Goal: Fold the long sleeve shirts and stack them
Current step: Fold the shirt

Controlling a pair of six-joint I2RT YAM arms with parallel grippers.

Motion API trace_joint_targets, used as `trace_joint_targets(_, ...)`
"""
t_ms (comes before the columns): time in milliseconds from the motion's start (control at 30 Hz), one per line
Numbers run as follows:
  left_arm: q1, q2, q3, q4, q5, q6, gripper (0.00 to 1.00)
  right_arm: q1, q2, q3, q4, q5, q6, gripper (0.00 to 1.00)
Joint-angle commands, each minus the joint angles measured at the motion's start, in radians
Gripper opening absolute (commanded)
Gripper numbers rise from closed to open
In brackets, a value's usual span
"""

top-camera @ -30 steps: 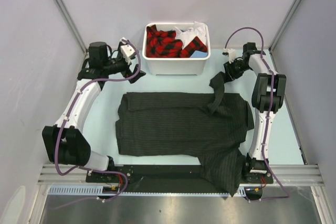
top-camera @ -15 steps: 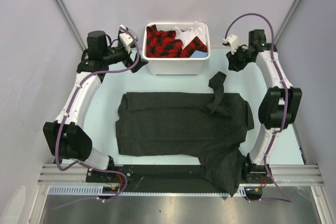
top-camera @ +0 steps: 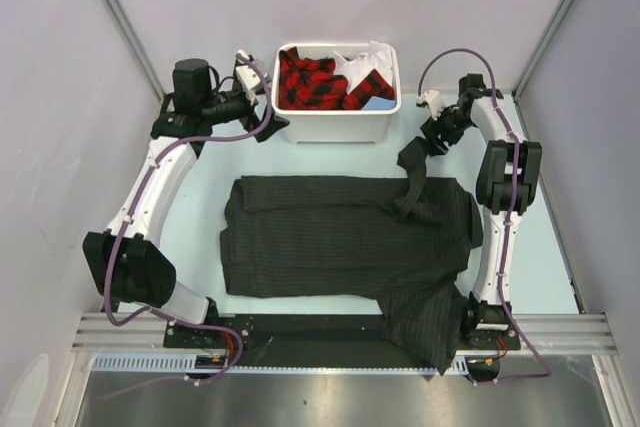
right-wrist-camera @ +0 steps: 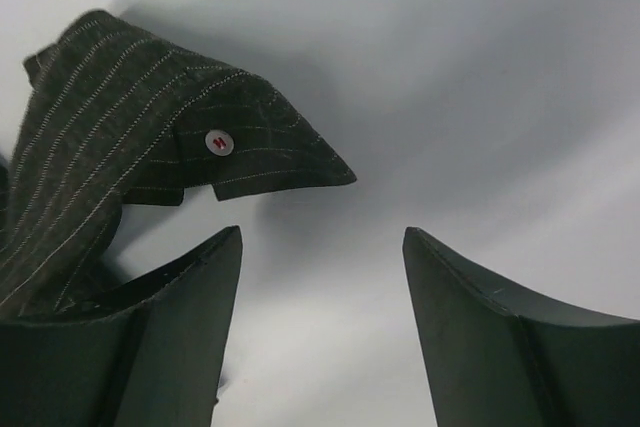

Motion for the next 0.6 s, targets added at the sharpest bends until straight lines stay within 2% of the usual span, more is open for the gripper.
trace_joint_targets(0,-0.007,-0.026,0.018,-0.033,0.006,0.068,0.99,0.024,0.019,0.073,-0.016,0.006,-0.076,0.7)
trace_joint_targets(200,-0.007,-0.006,-0.014,-0.114,0.017,0.159,0.99,0.063,0.069,0.053,0.032,-0.011,-0.056,0.68)
trace_joint_targets(300,-0.006,-0.021,-0.033,-0.115,0.002,0.179,0.99,0.076,0.063,0.041,0.017,-0.011,-0.085,0.42)
trace_joint_targets(333,-0.006,-0.023,-0.036,-0.115,0.0,0.183,0.99,0.084,0.059,0.039,-0.011,-0.005,-0.115,0.2)
trace_joint_targets(400,-0.007,-0.013,-0.031,-0.111,0.02,0.182,0.99,0.085,0.036,0.033,-0.046,0.009,-0.139,0.03)
trace_joint_targets(500,-0.045,0.008,-0.007,-0.118,0.002,0.165,0.98,0.087,-0.088,-0.046,-0.066,0.014,-0.162,0.0)
trace_joint_targets(567,-0.108,0.001,-0.01,-0.118,-0.021,0.22,0.98,0.11,-0.237,-0.102,-0.05,0.023,-0.146,0.0)
